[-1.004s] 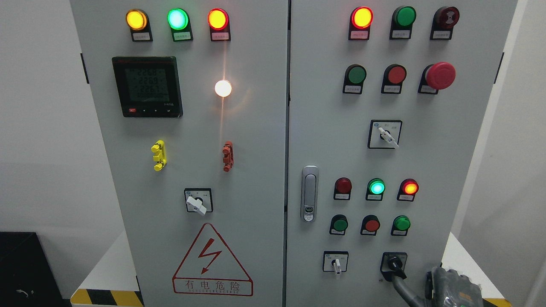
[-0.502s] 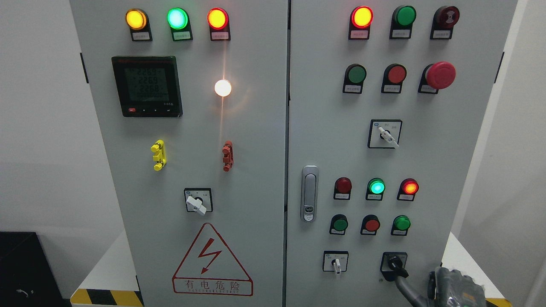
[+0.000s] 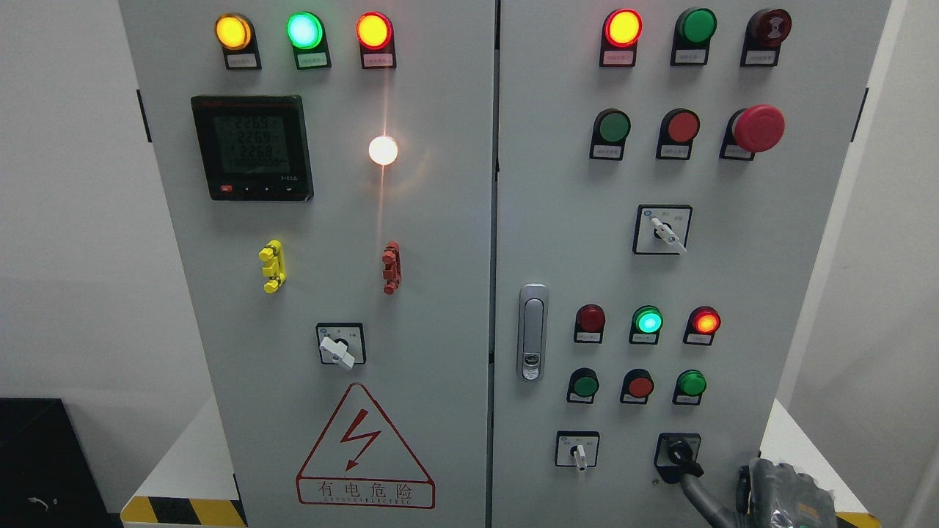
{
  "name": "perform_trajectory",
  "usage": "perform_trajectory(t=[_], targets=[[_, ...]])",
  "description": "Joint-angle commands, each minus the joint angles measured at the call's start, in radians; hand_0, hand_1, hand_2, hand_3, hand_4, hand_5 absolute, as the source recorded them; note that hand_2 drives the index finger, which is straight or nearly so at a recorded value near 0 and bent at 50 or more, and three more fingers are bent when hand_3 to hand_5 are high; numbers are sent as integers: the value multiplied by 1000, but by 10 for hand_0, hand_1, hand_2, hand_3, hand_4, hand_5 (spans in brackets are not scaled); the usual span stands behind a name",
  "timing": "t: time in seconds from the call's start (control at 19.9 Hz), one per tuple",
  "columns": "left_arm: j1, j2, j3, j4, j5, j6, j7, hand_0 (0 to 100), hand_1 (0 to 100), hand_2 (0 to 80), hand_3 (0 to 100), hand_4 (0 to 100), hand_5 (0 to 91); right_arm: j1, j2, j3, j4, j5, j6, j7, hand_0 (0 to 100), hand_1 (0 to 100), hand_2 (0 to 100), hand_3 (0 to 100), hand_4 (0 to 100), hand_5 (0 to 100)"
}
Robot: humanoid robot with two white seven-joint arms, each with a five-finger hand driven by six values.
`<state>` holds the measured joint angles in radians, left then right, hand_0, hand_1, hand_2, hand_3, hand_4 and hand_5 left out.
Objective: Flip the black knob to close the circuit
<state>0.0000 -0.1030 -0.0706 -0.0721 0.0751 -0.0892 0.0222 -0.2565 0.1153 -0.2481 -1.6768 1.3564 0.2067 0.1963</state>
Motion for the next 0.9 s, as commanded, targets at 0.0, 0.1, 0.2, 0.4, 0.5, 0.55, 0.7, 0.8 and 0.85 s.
perform_trajectory(t=[0.0, 0.1, 0.2, 0.4, 0.5, 0.55, 0.7, 0.8, 0.85], targets=[[6, -1, 0, 0, 2, 0, -2, 120, 556, 0, 0, 0, 0, 8, 4, 10, -4, -3, -3, -23, 0, 0, 922, 1000, 982, 1000], [6, 0, 0, 0, 0, 0, -2, 120, 556, 0, 0, 0, 0, 9, 4, 15, -4, -2, -4, -21, 0, 0, 921, 1000, 981, 1000], [6, 0, 0, 0, 0, 0, -2, 120, 556, 0, 0, 0, 0, 16, 7, 30, -4, -2, -3, -21, 0, 0, 921, 1000, 981, 1000], [6, 0, 0, 0, 0, 0, -2, 120, 556, 0, 0, 0, 0, 23, 12, 53, -4, 0, -4, -21, 0, 0, 920, 1000, 981, 1000], [6, 0, 0, 0, 0, 0, -2, 120, 556, 0, 0, 0, 0, 32, 12, 67, -4, 0, -4, -21, 0, 0, 921, 1000, 981, 1000], [6, 0, 0, 0, 0, 0, -2, 120, 556, 0, 0, 0, 0, 33, 12, 75, -4, 0, -4, -21, 0, 0, 922, 1000, 981, 1000], [6, 0, 0, 0, 0, 0, -2, 120, 556, 0, 0, 0, 0, 37, 11, 93, 3, 1, -6, -21, 0, 0, 921, 1000, 981, 1000], [6, 0, 0, 0, 0, 0, -2, 120, 556, 0, 0, 0, 0, 39, 10, 104, 3, 1, -6, -23, 0, 0, 921, 1000, 981, 1000], [6, -1, 0, 0, 0, 0, -2, 120, 556, 0, 0, 0, 0, 39, 10, 107, 2, 1, -7, -23, 0, 0, 921, 1000, 981, 1000]])
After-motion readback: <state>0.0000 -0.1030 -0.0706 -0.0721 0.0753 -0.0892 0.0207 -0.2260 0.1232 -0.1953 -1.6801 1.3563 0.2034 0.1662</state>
